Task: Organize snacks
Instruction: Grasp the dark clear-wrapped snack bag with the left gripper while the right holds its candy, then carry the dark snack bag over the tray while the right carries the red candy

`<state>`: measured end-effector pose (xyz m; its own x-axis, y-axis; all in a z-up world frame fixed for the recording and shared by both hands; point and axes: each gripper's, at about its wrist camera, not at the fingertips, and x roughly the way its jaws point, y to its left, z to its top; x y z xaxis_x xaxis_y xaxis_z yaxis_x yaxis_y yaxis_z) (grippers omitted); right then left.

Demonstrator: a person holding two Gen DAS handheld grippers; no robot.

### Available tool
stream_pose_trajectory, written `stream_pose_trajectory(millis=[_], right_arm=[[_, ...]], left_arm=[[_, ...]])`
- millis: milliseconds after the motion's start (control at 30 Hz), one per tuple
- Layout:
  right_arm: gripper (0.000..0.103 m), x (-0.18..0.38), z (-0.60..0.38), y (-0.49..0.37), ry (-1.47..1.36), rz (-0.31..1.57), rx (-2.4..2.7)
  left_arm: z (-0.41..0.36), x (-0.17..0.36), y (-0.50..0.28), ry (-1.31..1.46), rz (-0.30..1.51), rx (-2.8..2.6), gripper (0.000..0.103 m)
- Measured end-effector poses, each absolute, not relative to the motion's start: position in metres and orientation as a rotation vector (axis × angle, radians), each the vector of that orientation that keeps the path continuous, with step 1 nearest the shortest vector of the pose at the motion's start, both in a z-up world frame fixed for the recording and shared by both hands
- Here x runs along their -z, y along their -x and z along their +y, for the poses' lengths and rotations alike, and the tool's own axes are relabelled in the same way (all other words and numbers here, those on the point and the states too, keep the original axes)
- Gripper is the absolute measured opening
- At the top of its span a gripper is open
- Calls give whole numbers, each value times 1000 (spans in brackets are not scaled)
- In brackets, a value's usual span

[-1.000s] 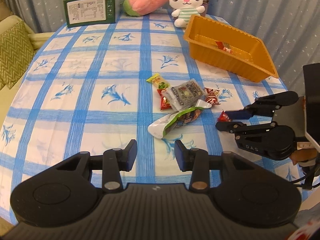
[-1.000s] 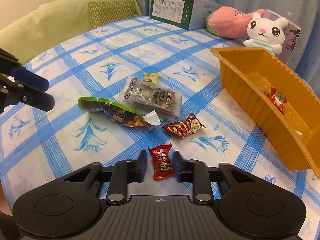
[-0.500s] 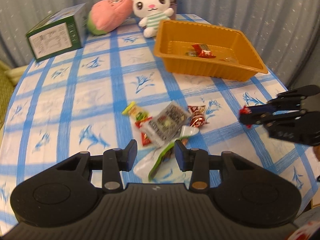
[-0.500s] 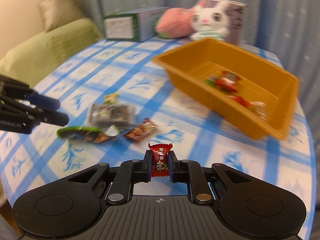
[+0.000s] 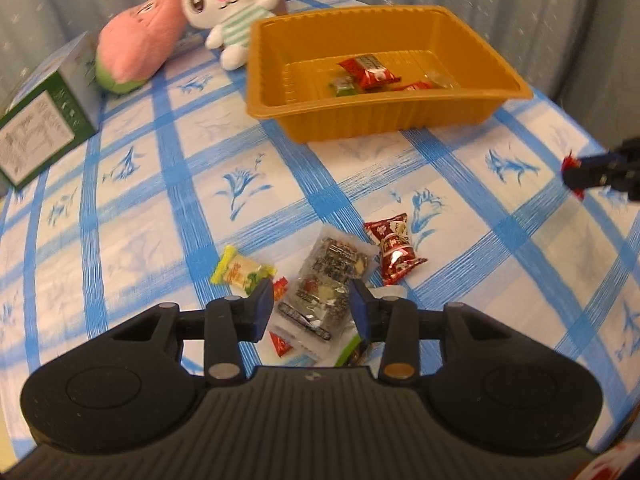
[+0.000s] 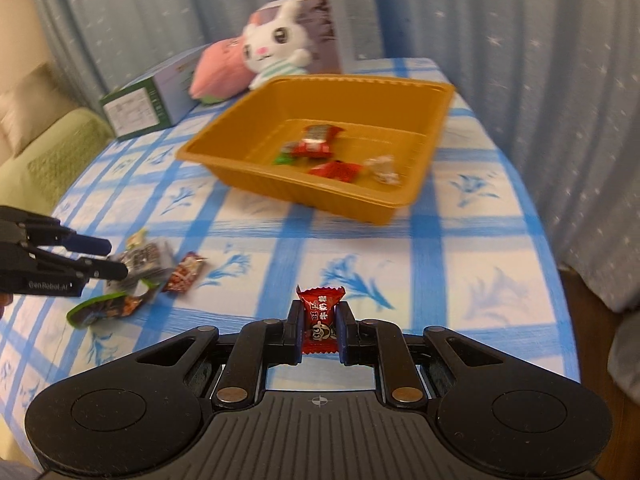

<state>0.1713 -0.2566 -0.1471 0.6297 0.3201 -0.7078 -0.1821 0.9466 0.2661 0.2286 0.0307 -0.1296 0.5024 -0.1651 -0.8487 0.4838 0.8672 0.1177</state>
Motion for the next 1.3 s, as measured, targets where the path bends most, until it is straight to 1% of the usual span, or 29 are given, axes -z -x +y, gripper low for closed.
stream_pose_trajectory(millis=[133,433,467,533,600,900,1300], right_arm=[[16,147,-269,-168,-204,849,-245],[16,148,-274,-164,-220,855,-210],[16,148,-274,-164,-220,854,-211],[16,148,-273,-164,-219,851,-213],[16,147,-272,-164,-219,847,-213],[16,139,-269,-163,-230,830,-226],[16,116,-265,-181,-254,797,-268]], left_arm=[[26,137,-232,-401,987,437,43],[15,150,-240,-471,992,474,44],[14,150,-240,-471,985,478,43],[15,149,-240,-468,973,485,37],[17,146,-239,-451,966,484,35],[36,116,-234,-293,929,451,34],[33,58,-243,-220,795,415,34]])
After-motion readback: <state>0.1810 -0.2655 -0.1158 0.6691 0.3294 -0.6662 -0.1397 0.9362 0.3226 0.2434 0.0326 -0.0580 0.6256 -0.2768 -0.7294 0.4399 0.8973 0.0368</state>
